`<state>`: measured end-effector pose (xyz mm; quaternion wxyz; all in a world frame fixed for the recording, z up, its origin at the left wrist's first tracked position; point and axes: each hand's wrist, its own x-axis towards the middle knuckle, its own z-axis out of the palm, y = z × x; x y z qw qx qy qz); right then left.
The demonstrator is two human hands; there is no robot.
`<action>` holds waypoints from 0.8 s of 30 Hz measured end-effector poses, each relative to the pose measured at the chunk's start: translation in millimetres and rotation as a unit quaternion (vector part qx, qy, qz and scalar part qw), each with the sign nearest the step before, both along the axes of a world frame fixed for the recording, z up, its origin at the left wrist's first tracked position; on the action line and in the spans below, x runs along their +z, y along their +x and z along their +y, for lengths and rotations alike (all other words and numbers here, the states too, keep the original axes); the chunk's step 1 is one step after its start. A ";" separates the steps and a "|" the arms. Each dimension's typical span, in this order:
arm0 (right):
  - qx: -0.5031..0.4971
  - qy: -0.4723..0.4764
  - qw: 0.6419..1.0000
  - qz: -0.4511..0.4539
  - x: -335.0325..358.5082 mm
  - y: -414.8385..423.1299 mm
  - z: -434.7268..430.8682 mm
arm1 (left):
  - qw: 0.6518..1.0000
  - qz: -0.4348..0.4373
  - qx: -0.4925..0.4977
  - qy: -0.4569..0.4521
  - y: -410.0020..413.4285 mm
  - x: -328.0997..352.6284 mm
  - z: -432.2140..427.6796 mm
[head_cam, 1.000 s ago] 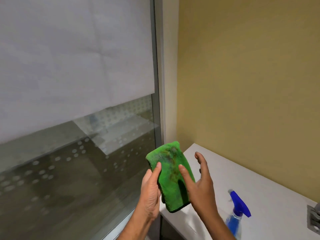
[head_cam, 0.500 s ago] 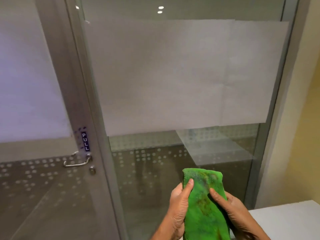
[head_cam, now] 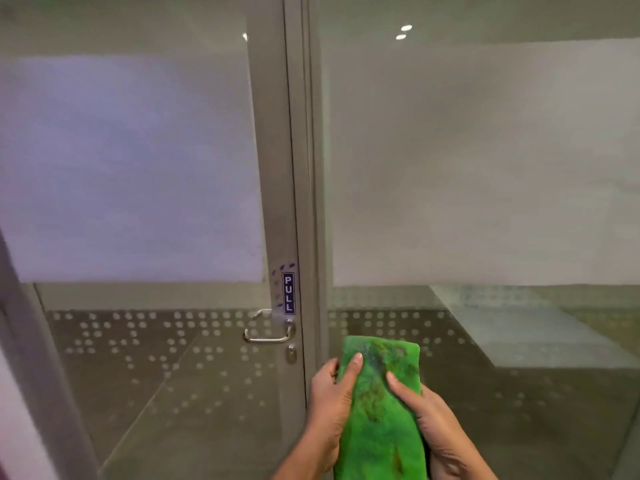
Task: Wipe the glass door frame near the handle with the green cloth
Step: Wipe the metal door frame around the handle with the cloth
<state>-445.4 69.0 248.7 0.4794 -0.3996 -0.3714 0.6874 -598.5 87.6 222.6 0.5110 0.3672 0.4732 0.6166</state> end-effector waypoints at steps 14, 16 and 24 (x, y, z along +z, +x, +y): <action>-0.110 -0.012 0.992 0.063 7.9 -140.7 64.4 | 0.960 0.265 0.062 0.066 -146.6 18.8 38.8; -0.083 -0.002 0.995 0.058 8.3 -154.8 69.0 | 0.947 0.315 0.007 0.063 -144.9 18.6 40.8; -0.054 0.011 0.997 0.049 2.6 -181.2 98.5 | 0.989 0.139 0.046 0.014 -175.2 14.8 76.0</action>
